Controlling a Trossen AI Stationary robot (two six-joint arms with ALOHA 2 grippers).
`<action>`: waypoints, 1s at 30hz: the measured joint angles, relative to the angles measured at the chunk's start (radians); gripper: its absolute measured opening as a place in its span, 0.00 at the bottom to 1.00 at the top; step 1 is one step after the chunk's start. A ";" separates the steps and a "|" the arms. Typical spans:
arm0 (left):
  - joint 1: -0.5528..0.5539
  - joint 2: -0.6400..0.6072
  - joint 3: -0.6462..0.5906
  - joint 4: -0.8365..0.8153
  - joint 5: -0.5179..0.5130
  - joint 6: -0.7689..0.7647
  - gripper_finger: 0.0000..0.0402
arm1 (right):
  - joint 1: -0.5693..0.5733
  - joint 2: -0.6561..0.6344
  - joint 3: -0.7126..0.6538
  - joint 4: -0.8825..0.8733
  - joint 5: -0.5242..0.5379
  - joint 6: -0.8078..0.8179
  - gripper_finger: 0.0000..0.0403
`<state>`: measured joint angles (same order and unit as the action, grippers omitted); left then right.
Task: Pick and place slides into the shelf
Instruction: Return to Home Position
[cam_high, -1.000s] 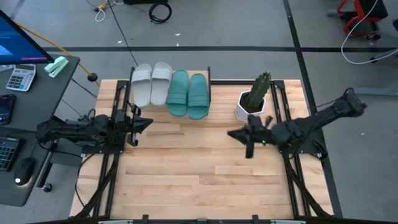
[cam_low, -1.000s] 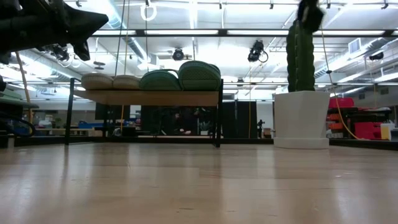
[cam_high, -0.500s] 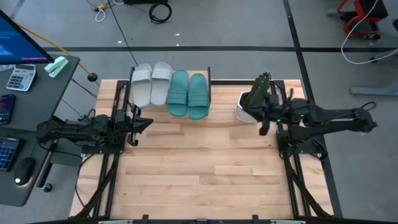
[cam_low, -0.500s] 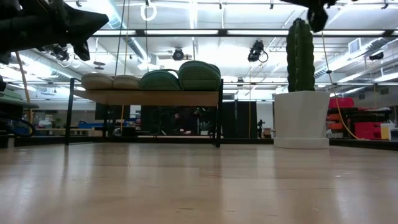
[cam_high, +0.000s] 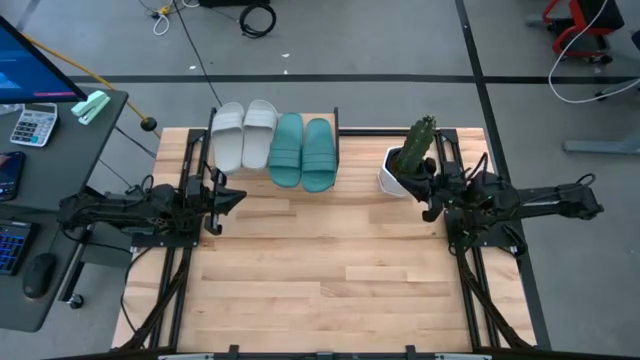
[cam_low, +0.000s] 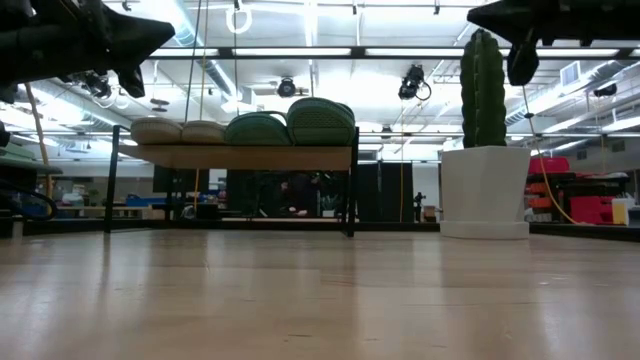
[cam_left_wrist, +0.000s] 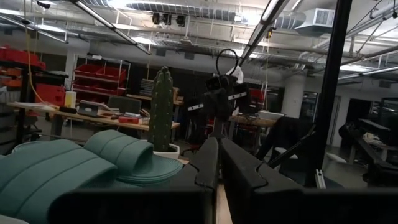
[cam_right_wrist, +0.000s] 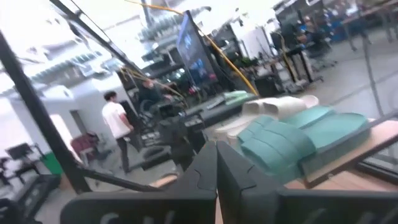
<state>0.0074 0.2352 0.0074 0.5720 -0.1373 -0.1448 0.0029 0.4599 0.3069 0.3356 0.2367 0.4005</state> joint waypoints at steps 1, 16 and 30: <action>0.000 0.000 0.000 0.000 0.000 0.000 0.07 | 0.000 0.000 -0.019 0.035 -0.007 0.000 0.00; 0.000 0.000 0.000 0.000 0.000 -0.001 0.08 | 0.000 -0.097 -0.220 0.244 -0.052 -0.037 0.00; 0.000 0.000 0.000 0.000 0.000 -0.001 0.10 | -0.001 -0.343 -0.250 0.059 -0.069 -0.080 0.00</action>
<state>0.0073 0.2352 0.0071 0.5720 -0.1372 -0.1459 0.0023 0.1168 0.0566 0.3950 0.1682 0.3210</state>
